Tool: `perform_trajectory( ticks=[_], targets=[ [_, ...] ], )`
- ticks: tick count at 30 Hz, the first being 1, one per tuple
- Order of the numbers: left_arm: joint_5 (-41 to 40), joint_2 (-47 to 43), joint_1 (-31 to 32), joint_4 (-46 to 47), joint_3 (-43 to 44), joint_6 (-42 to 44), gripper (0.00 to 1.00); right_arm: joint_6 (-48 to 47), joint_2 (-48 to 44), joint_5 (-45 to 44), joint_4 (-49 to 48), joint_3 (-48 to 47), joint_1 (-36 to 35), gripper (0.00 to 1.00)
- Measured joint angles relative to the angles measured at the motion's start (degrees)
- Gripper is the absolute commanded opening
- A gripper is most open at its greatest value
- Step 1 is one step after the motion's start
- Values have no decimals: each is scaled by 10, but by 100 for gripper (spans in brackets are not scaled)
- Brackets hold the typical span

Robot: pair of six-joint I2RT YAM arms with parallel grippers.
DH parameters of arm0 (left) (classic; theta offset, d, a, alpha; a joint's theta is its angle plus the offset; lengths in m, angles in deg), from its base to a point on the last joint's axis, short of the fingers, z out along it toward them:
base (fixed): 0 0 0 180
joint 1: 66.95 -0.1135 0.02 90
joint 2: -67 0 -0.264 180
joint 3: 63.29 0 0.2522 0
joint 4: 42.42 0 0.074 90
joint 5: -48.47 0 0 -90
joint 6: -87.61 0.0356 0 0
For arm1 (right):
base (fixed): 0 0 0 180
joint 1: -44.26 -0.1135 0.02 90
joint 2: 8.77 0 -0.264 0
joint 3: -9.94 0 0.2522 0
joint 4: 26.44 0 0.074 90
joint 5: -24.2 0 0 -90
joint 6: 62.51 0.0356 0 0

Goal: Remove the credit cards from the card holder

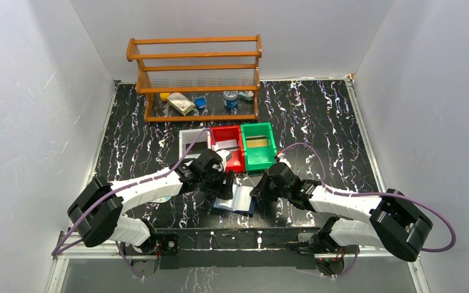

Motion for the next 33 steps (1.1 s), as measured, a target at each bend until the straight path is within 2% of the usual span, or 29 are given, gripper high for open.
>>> perform_trajectory(
  ticks=[9, 21, 26, 33],
  targets=[
    [21, 40, 0, 4, 21, 23, 66, 0, 0, 3, -4, 4, 0, 17],
    [45, 42, 0, 6, 32, 32, 67, 0, 0, 9, -14, 11, 0, 17],
    [33, 42, 0, -5, 44, 43, 72, 0, 0, 9, -14, 11, 0, 17],
    [17, 60, 0, -18, 77, 75, 73, 1, 0, 9, -14, 12, 0, 17]
  ],
)
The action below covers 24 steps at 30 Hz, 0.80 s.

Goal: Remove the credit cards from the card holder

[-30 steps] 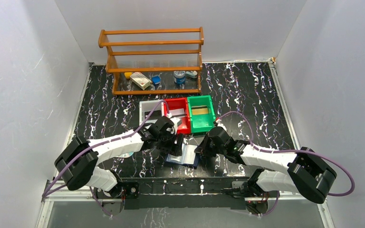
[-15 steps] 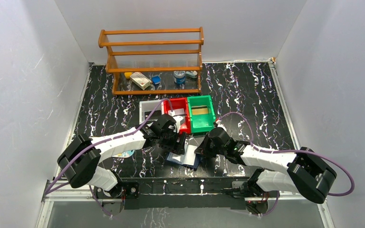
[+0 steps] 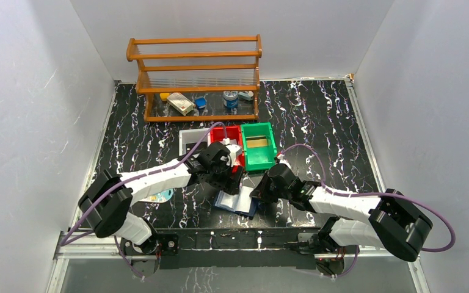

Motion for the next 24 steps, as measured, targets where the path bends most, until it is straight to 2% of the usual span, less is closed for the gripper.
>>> perform_trajectory(
  ticks=[9, 24],
  targets=[
    [-14, 47, 0, 0, 7, 16, 70, 0, 6, 4, -4, 0, 0, 17],
    [-26, 40, 0, 9, 9, 19, 70, 0, 19, 5, -16, 0, 0, 18]
  ],
)
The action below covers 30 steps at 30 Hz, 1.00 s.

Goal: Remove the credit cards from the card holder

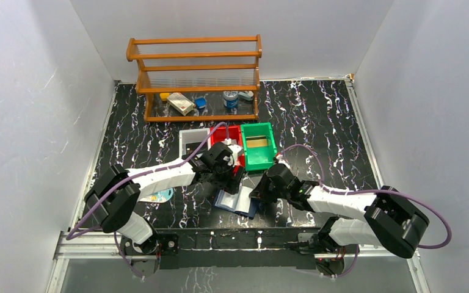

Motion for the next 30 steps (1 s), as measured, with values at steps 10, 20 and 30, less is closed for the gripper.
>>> perform_trajectory(
  ticks=[10, 20, 30],
  targets=[
    [30, 0, 0, 24, 0, -8, 60, 0, 8, 1, -2, 0, 0, 18],
    [74, -12, 0, 43, -1, -18, 47, 0, 8, 1, -2, 0, 0, 19],
    [240, -11, 0, 85, -16, -49, 46, -1, 6, -8, 2, 0, 0, 21]
  ],
)
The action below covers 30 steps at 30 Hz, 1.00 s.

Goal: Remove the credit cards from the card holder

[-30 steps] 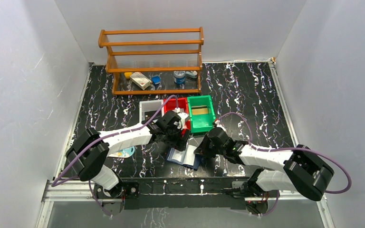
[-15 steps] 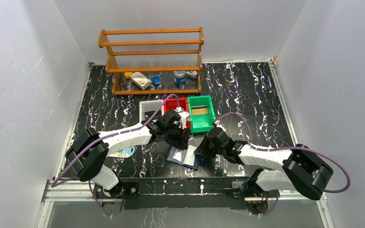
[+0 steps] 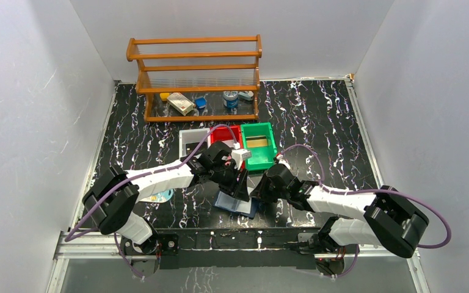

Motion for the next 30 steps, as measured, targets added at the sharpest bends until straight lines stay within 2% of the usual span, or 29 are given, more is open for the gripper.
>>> perform_trajectory(
  ticks=[7, 19, 25, 30],
  targets=[
    [55, 4, 1, 48, -48, -33, 45, 0, -30, -24, 28, 0, 1, 23],
    [45, 36, 24, 109, -83, -68, 47, 5, -141, -56, 68, 0, 4, 24],
    [31, 37, 28, 121, -92, -71, 47, 5, -130, -43, 57, -3, 4, 21],
    [25, 37, 30, 123, -99, -71, 47, 2, -69, -14, 25, -14, 4, 19]
  ],
)
